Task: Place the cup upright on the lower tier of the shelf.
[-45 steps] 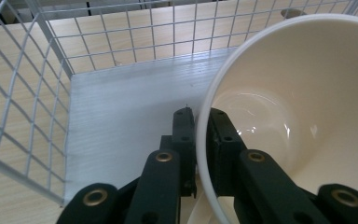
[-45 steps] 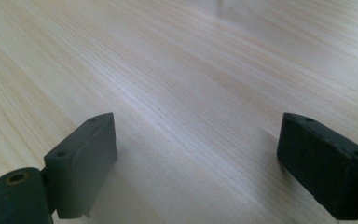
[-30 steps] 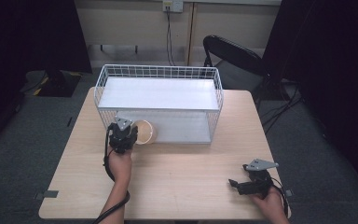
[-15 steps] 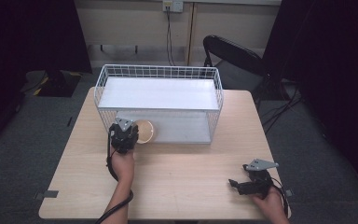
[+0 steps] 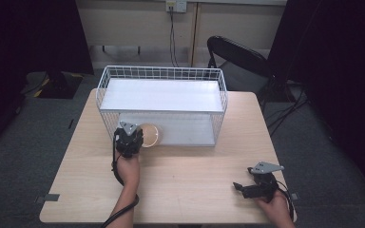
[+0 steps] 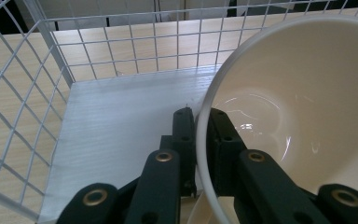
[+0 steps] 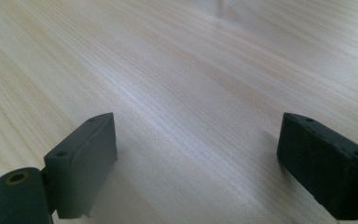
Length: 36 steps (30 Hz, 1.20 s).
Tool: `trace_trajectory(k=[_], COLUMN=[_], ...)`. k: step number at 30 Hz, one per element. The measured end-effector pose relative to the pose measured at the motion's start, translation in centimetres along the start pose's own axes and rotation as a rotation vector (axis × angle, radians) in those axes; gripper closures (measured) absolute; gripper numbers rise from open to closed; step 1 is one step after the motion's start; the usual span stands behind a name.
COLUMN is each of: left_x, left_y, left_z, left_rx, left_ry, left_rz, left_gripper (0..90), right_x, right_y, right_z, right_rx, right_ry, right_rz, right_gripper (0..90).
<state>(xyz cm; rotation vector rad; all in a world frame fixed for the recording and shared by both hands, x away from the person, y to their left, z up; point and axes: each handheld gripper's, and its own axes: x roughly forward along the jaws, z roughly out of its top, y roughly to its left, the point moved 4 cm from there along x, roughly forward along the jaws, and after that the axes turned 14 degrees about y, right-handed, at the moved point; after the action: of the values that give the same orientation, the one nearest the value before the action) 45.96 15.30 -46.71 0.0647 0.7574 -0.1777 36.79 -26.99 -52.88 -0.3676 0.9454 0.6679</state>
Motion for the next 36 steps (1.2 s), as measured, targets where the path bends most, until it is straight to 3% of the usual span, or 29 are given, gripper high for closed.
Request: trace_trajectory(k=[7,20,25,36], left_x=[0.3,0.9,1.7,1.8], left_y=[-0.2,-0.2,-0.3,-0.4], left_z=[-0.1,0.8,0.9,0.9], left_rx=[-0.011,0.011,0.005,-0.006], left_ry=[-0.006,-0.001,0.002,-0.016], left_rz=[0.011,0.045,0.056,0.072], left_gripper=[83.1,83.1,83.0,82.1], right_x=[0.0,0.0,0.0,0.0], right_y=[0.0,0.0,0.0,0.0], right_z=[0.0,0.0,0.0,0.0], right_rx=[0.0,0.0,0.0,0.0], right_ry=[0.0,0.0,0.0,0.0], right_rz=[0.0,0.0,0.0,0.0], right_gripper=[11.3,11.3,11.3,11.3])
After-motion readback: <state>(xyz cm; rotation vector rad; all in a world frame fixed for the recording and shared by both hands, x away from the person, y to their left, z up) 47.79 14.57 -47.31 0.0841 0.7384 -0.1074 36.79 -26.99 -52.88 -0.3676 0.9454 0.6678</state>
